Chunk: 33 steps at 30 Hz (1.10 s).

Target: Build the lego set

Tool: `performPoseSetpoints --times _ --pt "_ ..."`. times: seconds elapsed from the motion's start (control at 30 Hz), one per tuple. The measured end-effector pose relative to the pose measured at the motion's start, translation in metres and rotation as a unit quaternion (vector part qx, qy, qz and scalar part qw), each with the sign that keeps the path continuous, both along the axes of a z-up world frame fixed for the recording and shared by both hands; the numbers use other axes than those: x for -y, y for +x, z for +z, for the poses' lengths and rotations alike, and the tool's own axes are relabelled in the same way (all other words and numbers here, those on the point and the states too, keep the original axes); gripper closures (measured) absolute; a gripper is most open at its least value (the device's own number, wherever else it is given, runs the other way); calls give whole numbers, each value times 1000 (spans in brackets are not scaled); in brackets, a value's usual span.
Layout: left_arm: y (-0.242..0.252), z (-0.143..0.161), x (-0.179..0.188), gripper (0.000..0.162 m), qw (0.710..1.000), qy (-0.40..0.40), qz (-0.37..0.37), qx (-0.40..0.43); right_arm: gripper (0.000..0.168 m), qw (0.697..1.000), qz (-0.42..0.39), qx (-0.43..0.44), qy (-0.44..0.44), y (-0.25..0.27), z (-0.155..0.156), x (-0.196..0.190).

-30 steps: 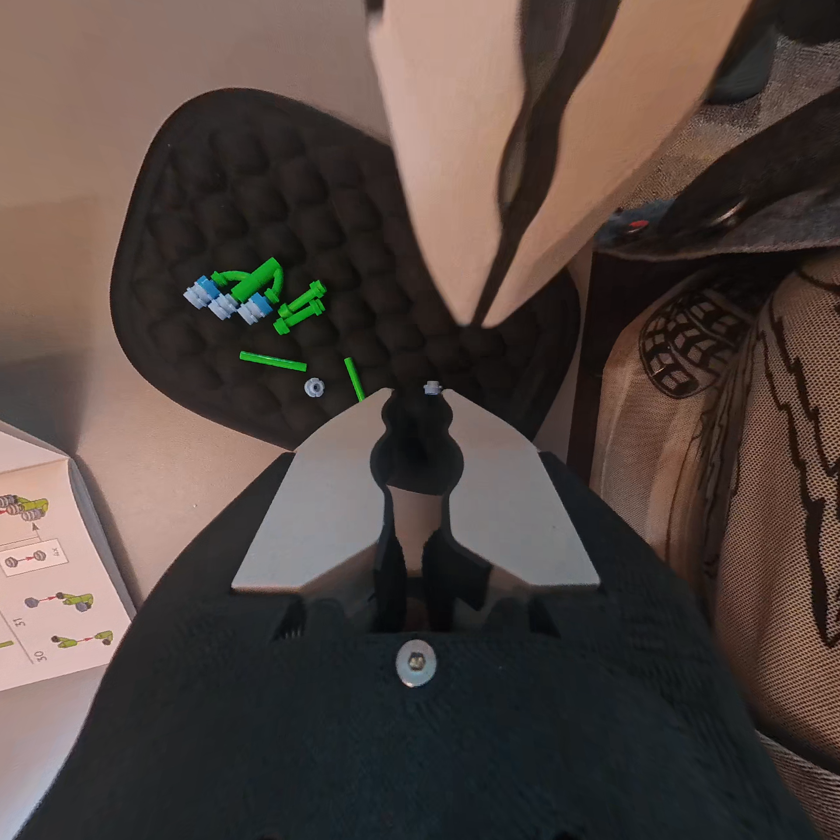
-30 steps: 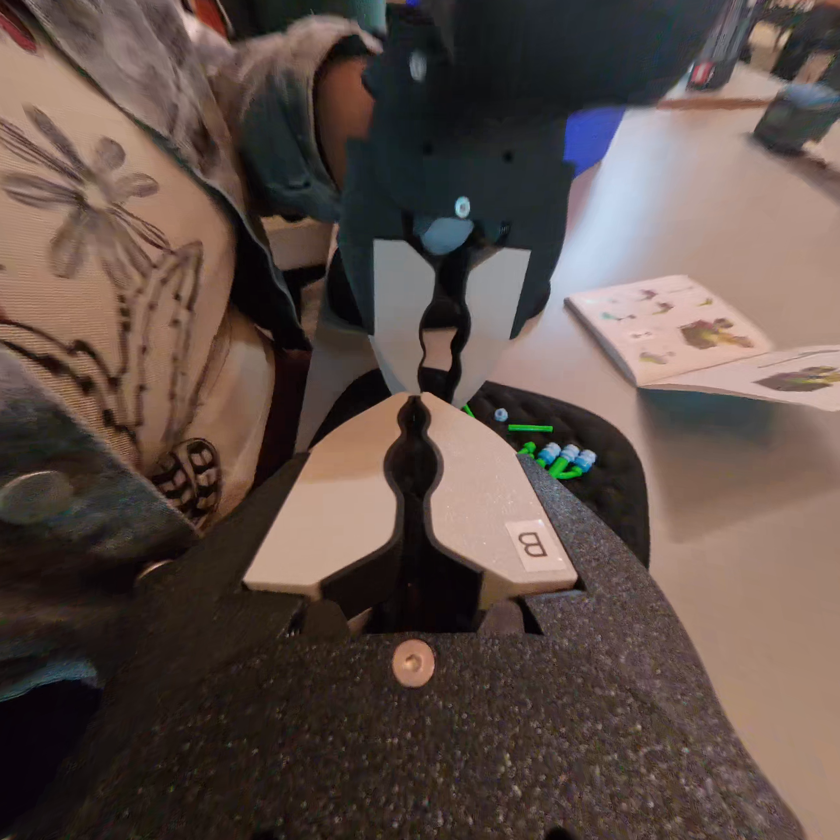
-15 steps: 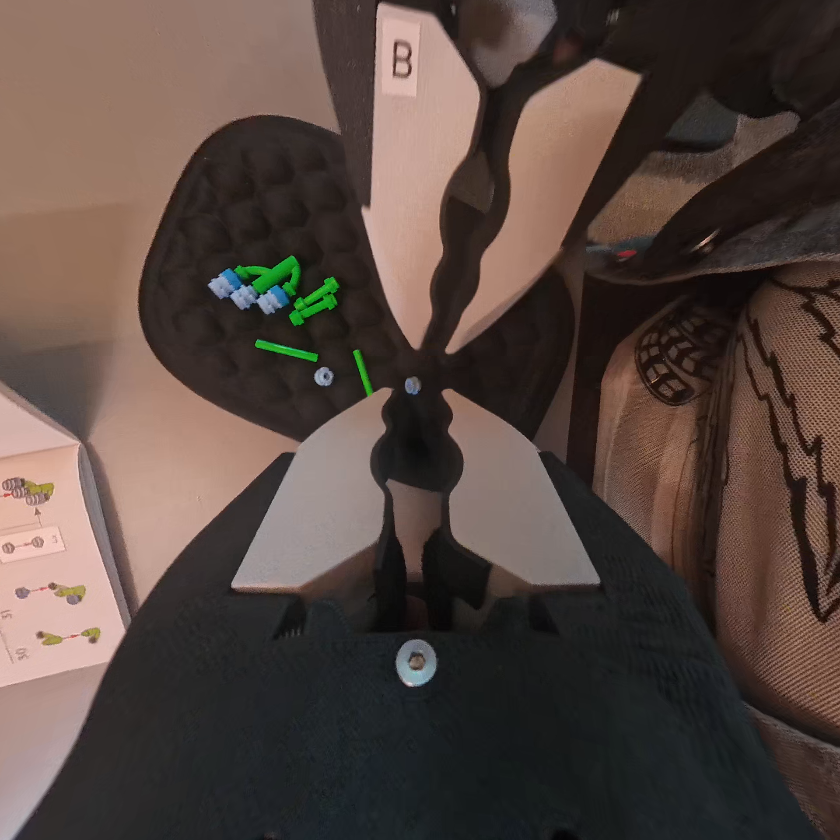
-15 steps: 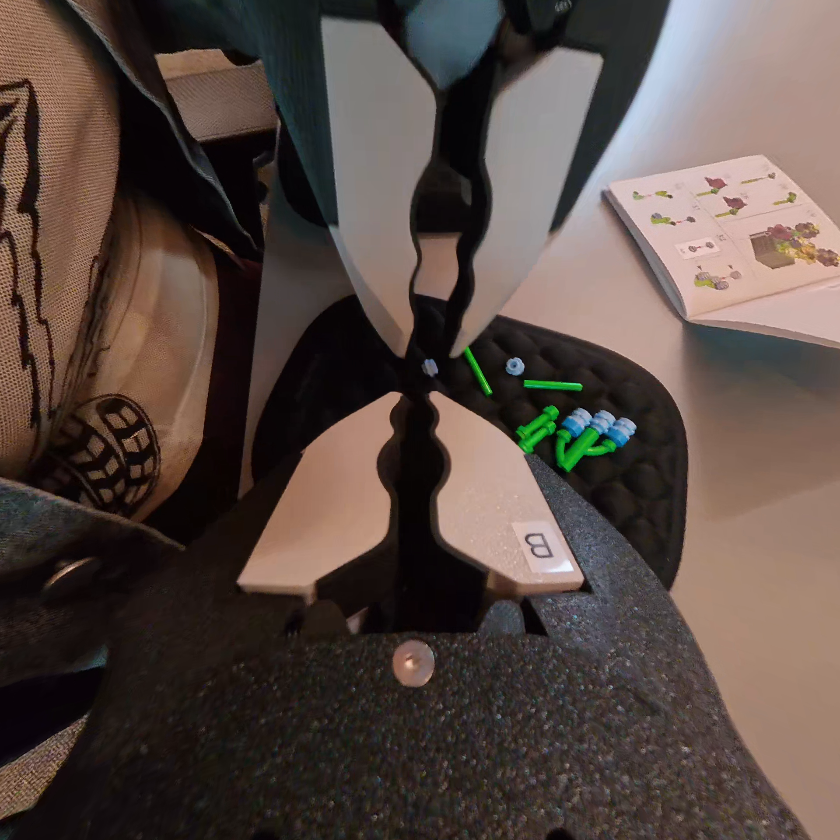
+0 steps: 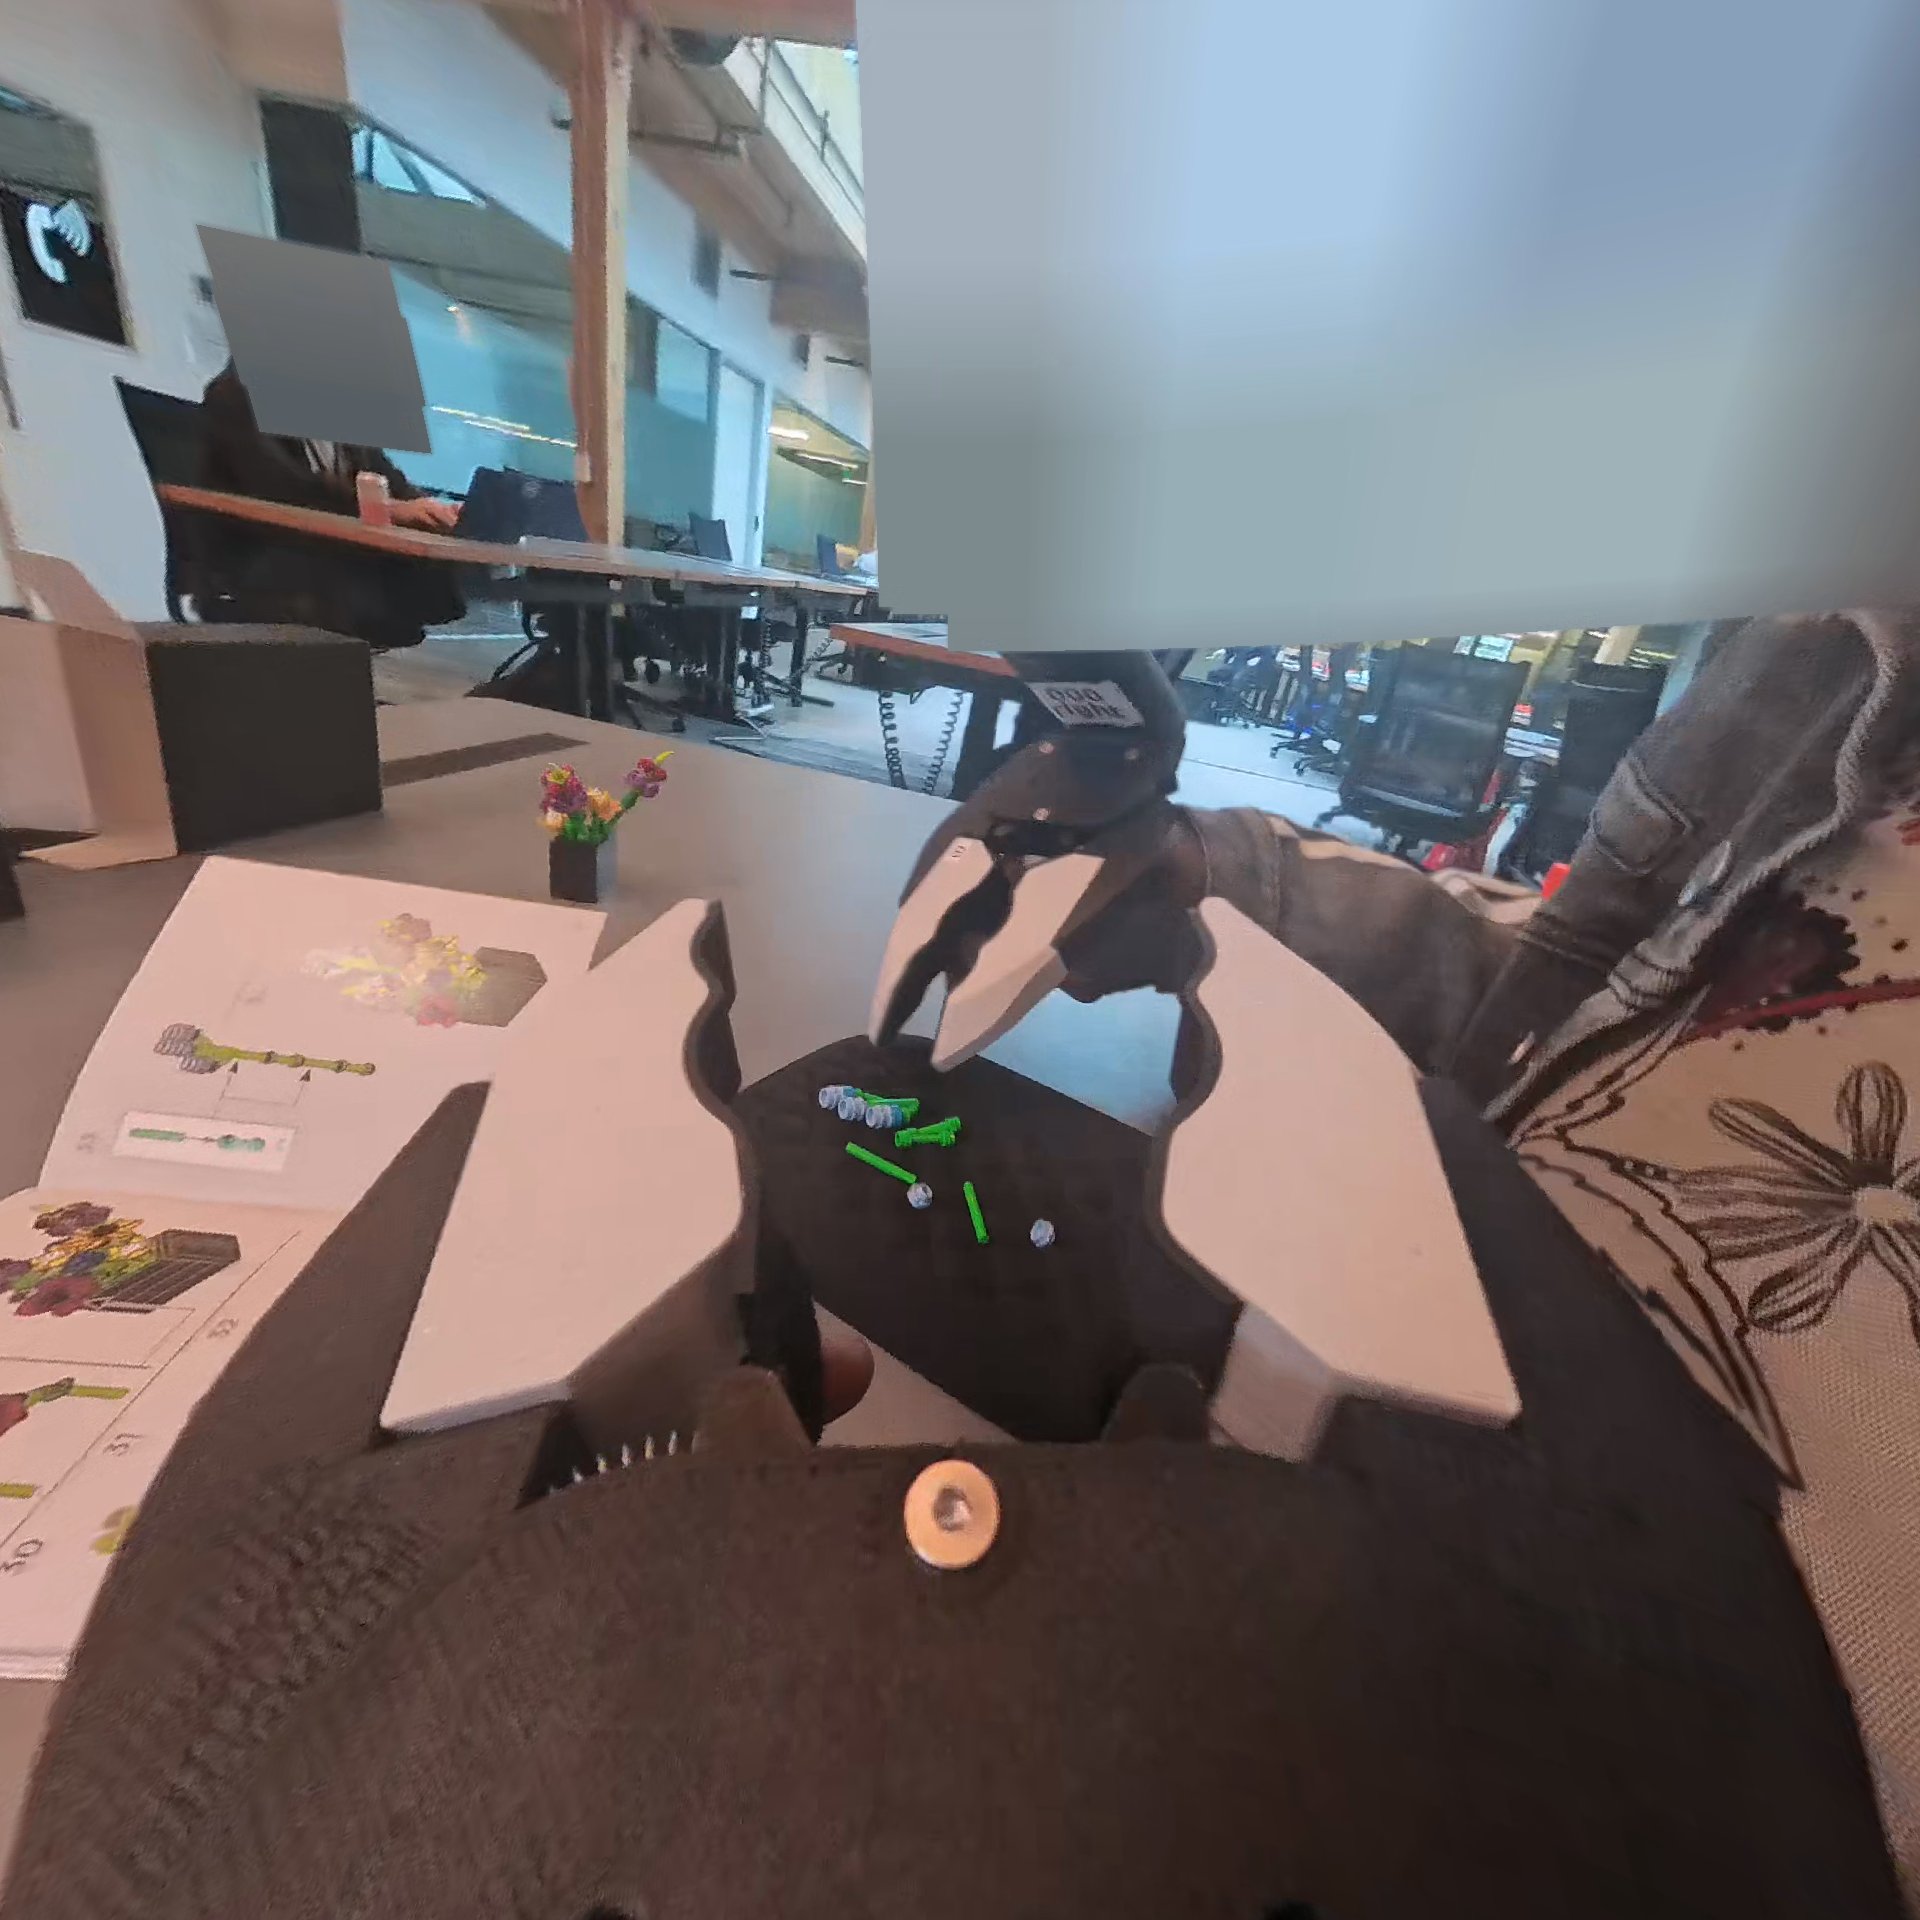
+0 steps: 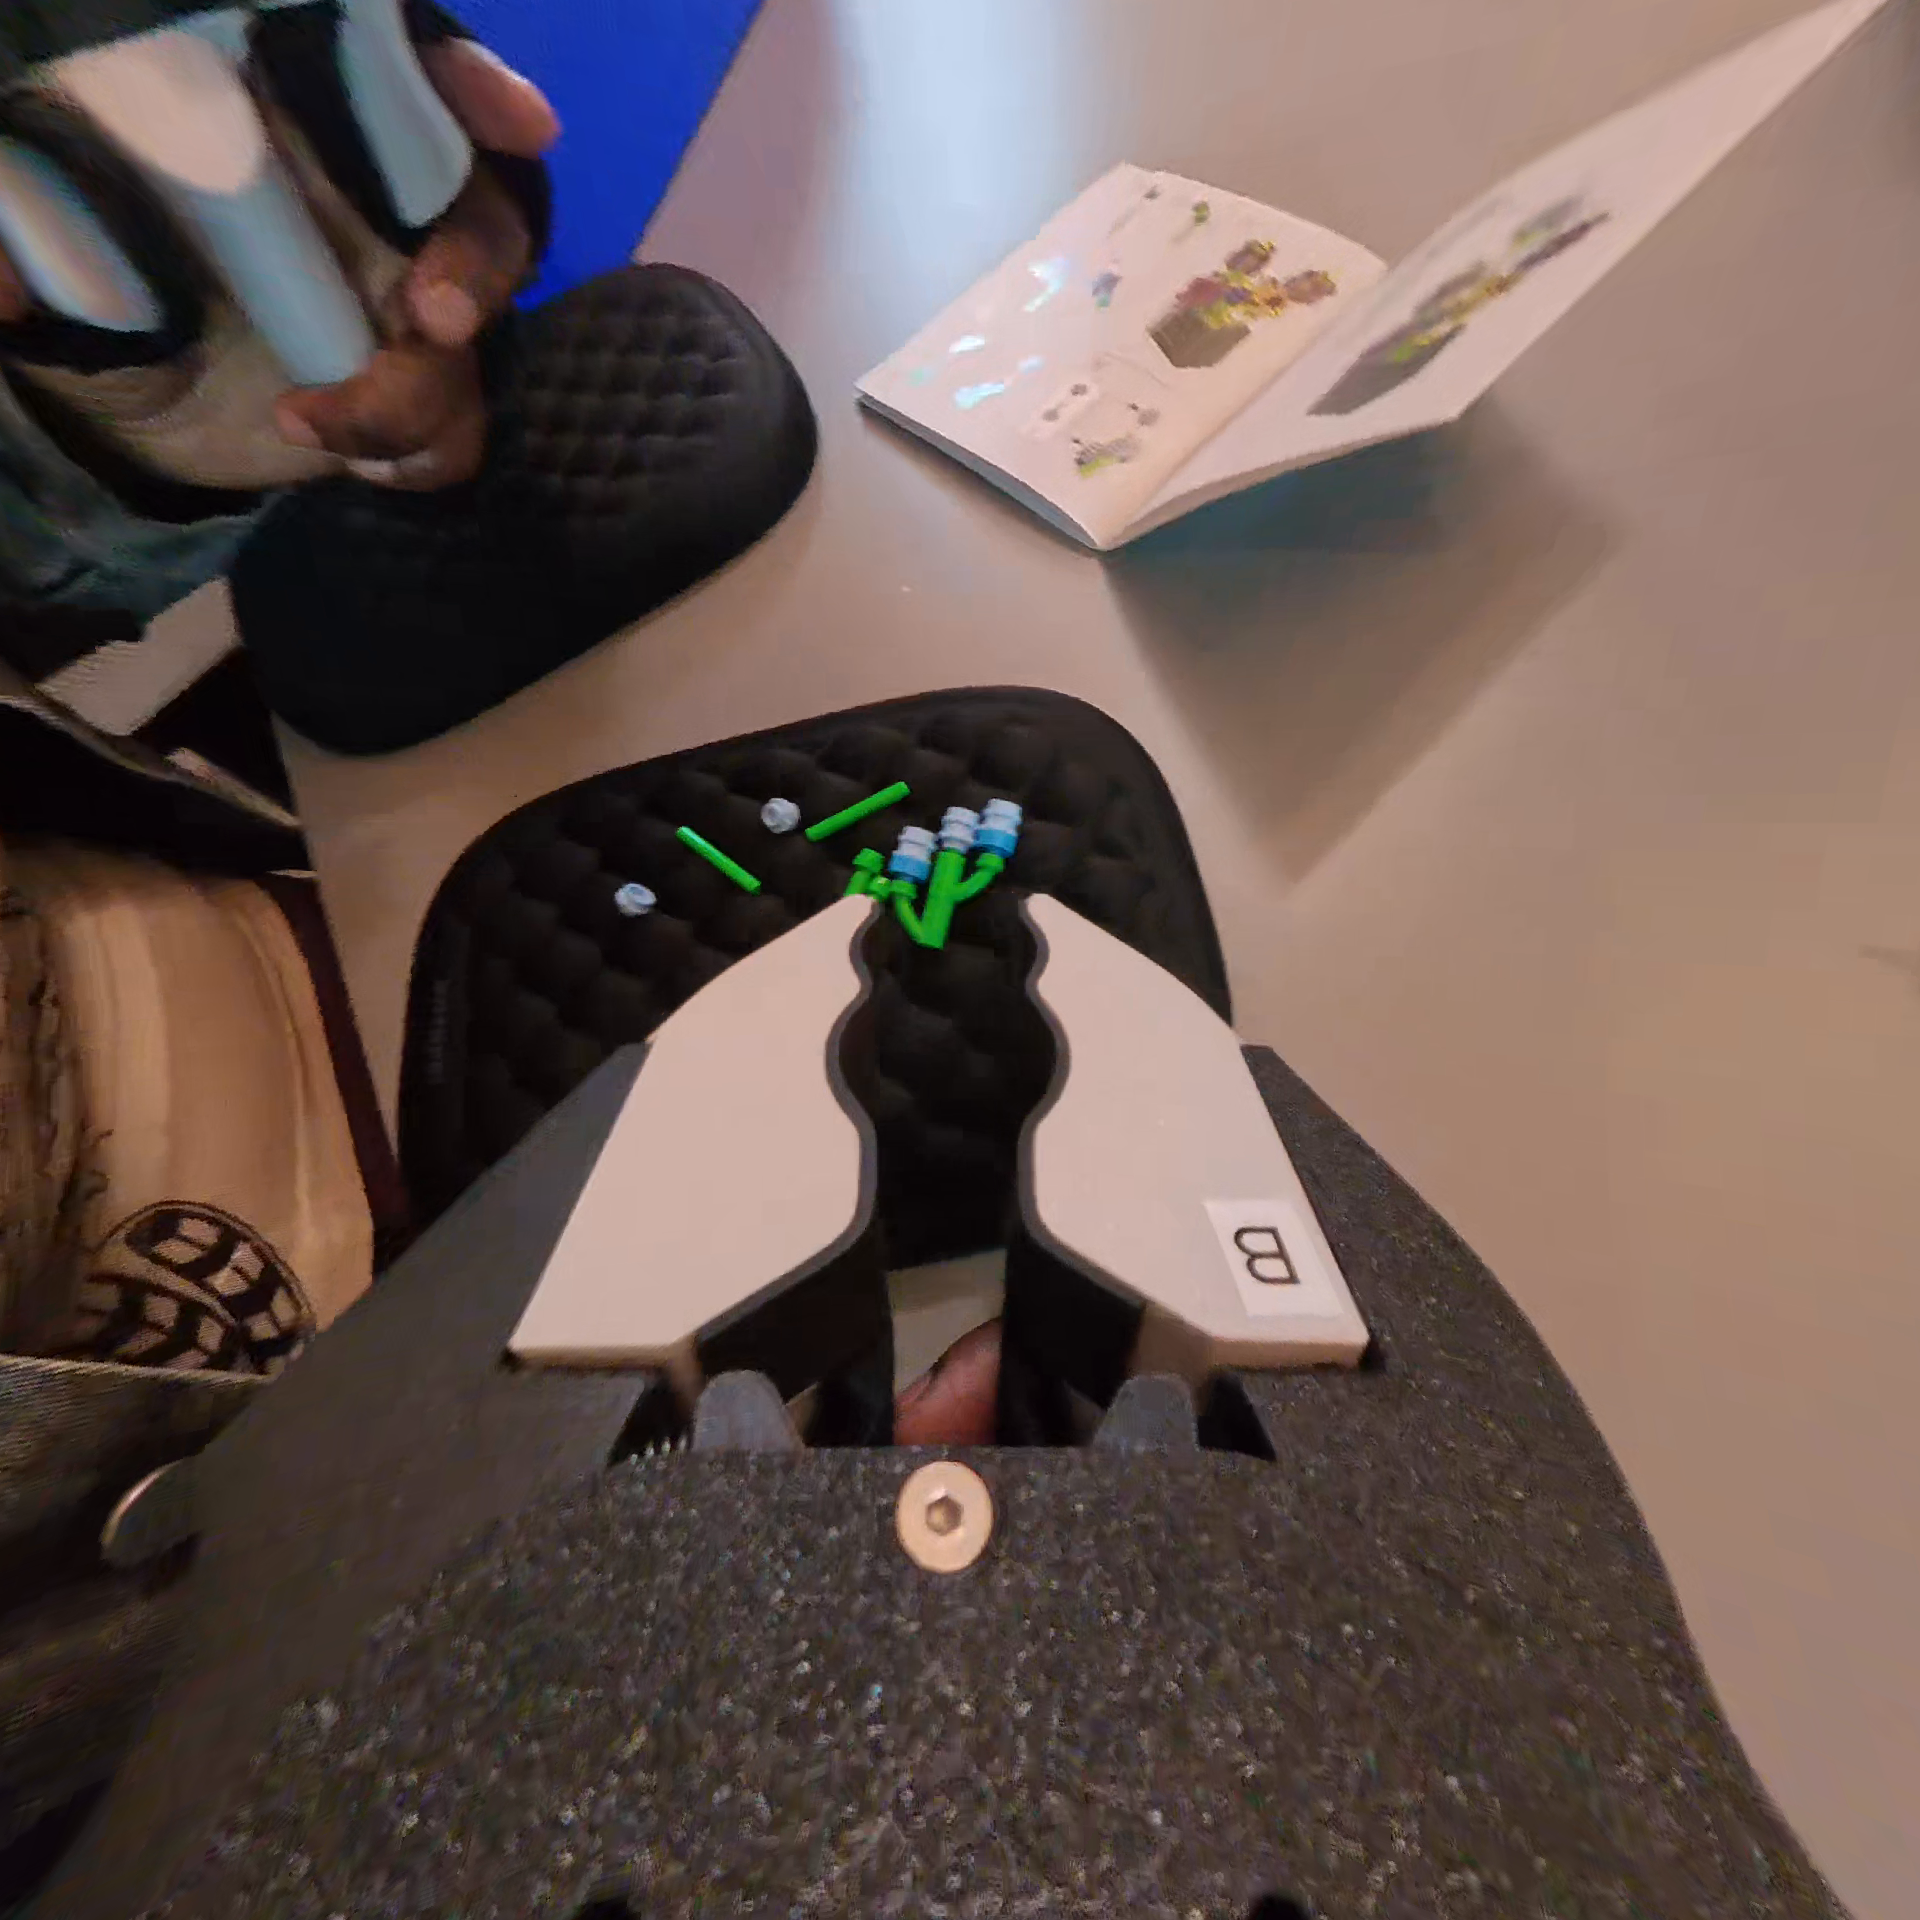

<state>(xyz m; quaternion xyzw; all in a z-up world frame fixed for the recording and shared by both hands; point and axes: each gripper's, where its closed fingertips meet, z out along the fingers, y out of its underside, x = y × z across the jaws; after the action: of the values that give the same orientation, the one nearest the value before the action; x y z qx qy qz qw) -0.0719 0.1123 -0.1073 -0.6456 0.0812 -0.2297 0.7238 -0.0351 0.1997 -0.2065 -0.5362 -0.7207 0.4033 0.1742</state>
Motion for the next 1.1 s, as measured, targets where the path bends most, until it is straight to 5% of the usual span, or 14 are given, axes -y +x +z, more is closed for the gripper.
performPoseSetpoints --times 0.47,0.97,1.1 --pt "7 1 9 88 999 28 -44 6 146 985 118 104 -75 -10 -12 12" --pt "4 -1 7 95 999 22 -27 6 163 989 11 25 -146 -22 -1 11" --pt "-2 -4 1 102 1000 -4 -4 19 164 979 -3 -50 -196 -30 28 16"
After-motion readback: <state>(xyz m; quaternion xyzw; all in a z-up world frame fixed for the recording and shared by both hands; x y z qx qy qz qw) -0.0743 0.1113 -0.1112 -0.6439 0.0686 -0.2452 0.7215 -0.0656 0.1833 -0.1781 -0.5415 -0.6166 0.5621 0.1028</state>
